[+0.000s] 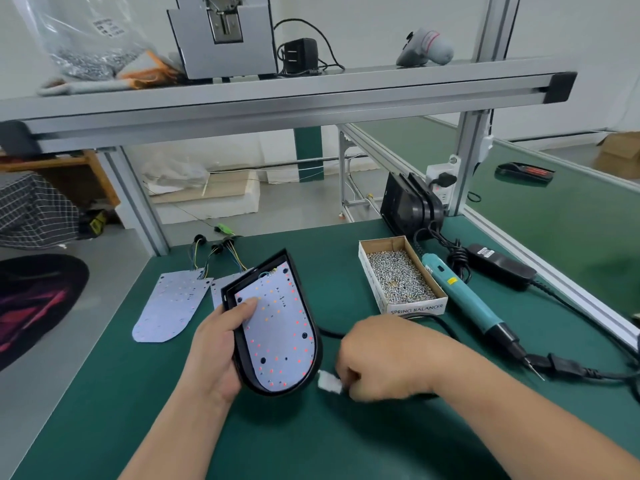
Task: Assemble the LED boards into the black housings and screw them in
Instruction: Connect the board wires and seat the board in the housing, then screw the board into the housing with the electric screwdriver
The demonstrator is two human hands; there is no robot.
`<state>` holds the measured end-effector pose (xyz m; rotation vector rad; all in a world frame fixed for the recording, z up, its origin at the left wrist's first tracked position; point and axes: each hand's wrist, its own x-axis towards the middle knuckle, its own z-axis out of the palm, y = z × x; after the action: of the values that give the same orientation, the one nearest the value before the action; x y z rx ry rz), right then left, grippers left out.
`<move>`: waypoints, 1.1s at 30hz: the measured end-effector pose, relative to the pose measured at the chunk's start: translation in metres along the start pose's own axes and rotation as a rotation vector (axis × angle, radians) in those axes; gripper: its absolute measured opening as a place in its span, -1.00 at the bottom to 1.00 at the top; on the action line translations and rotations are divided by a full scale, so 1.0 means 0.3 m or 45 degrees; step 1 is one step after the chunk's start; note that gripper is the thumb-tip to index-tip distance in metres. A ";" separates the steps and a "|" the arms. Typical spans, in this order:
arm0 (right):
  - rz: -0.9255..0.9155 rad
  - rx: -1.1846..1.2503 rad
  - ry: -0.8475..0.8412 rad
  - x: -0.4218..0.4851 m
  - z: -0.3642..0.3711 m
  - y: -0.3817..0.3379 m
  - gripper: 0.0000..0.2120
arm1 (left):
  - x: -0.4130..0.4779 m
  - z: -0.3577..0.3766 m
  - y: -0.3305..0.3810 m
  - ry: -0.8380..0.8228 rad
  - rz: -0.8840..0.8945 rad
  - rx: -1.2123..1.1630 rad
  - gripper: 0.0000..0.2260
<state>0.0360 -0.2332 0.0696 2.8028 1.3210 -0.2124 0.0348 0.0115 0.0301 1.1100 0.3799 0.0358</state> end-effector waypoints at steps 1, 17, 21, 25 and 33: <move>0.068 0.079 0.055 0.013 0.014 0.011 -0.80 | -0.003 0.001 0.001 -0.009 -0.002 0.002 -0.78; 0.375 0.817 0.385 0.118 0.089 0.123 -0.82 | -0.114 0.023 -0.032 -0.138 0.061 0.876 -0.50; 0.395 1.096 0.393 0.062 0.073 0.140 -0.69 | -0.121 0.026 -0.004 -0.156 0.170 1.178 -0.66; 0.515 0.866 0.703 -0.029 -0.005 0.202 -0.89 | -0.119 0.029 -0.019 -0.196 0.318 1.352 -0.58; 1.115 0.147 0.288 -0.284 0.023 0.406 -0.61 | -0.133 0.082 -0.048 -0.192 0.400 1.062 -0.62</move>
<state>0.0754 -0.3767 0.0715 3.2447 -0.0054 0.0685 0.0028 -0.0249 0.0381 1.9779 0.0659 0.0741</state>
